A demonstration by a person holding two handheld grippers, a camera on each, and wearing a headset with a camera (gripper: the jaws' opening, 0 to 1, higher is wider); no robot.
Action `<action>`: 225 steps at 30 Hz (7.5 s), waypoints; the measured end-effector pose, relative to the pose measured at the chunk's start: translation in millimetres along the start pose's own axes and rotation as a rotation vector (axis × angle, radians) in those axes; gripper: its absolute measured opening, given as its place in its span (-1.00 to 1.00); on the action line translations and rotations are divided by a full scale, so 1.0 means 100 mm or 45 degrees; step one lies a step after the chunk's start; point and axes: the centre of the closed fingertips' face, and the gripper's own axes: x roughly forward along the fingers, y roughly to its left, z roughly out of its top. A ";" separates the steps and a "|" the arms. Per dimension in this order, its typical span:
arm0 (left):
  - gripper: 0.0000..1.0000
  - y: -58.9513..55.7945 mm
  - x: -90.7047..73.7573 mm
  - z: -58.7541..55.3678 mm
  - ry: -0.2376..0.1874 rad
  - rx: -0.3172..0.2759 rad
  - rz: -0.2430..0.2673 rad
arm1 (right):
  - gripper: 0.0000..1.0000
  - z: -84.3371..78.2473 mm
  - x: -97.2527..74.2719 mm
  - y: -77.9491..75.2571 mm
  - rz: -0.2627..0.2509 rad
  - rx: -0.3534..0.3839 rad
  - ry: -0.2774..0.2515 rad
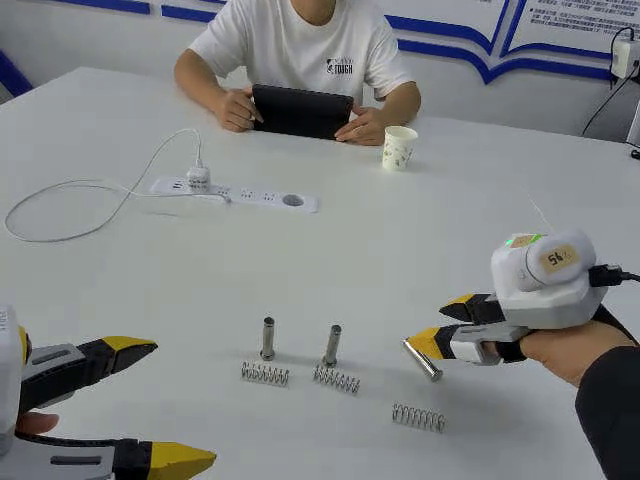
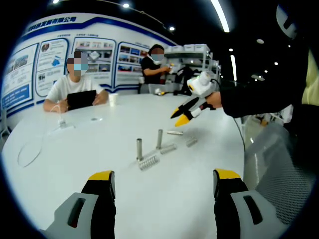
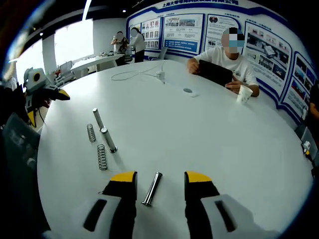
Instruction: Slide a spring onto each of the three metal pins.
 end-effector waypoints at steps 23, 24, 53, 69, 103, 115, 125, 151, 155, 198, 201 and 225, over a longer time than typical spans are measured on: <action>0.61 0.02 -0.01 -0.03 -0.003 -0.018 0.008 | -0.66 -0.17 0.27 -0.01 -0.064 0.108 0.179; 0.60 0.02 -0.01 -0.03 -0.003 -0.018 0.008 | -0.67 -0.17 0.27 -0.01 -0.063 0.112 0.181; 0.57 0.04 -0.02 -0.06 -0.001 -0.033 0.015 | -0.81 -0.28 0.37 0.00 -0.048 0.205 0.258; 0.56 0.05 -0.02 -0.02 -0.011 -0.032 0.018 | -0.83 -0.22 0.24 0.00 -0.086 0.215 0.217; 0.55 0.00 -0.02 0.05 -0.020 -0.001 0.004 | -0.82 -0.05 -0.04 0.13 -0.121 0.172 0.083; 0.55 -0.03 -0.03 0.05 -0.017 0.004 0.002 | -0.82 -0.04 -0.06 0.14 -0.128 0.190 0.054; 0.55 -0.04 -0.04 0.06 -0.016 0.007 0.001 | -0.82 -0.04 -0.07 0.17 -0.126 0.193 0.032; 0.55 -0.08 -0.01 0.07 -0.016 0.009 -0.012 | -0.81 -0.06 -0.13 0.18 -0.132 0.219 0.021; 0.55 -0.08 0.00 0.07 -0.017 0.007 -0.014 | -0.81 -0.06 -0.13 0.18 -0.133 0.213 0.018; 0.53 -0.15 0.06 0.11 -0.007 0.036 -0.056 | -0.66 -0.01 -0.35 0.19 -0.139 0.159 -0.045; 0.53 -0.15 0.06 0.11 -0.007 0.037 -0.058 | -0.65 -0.02 -0.39 0.20 -0.133 0.151 -0.048; 0.53 -0.17 0.07 0.13 -0.003 0.044 -0.061 | -0.62 -0.28 -0.51 0.47 0.058 0.010 -0.007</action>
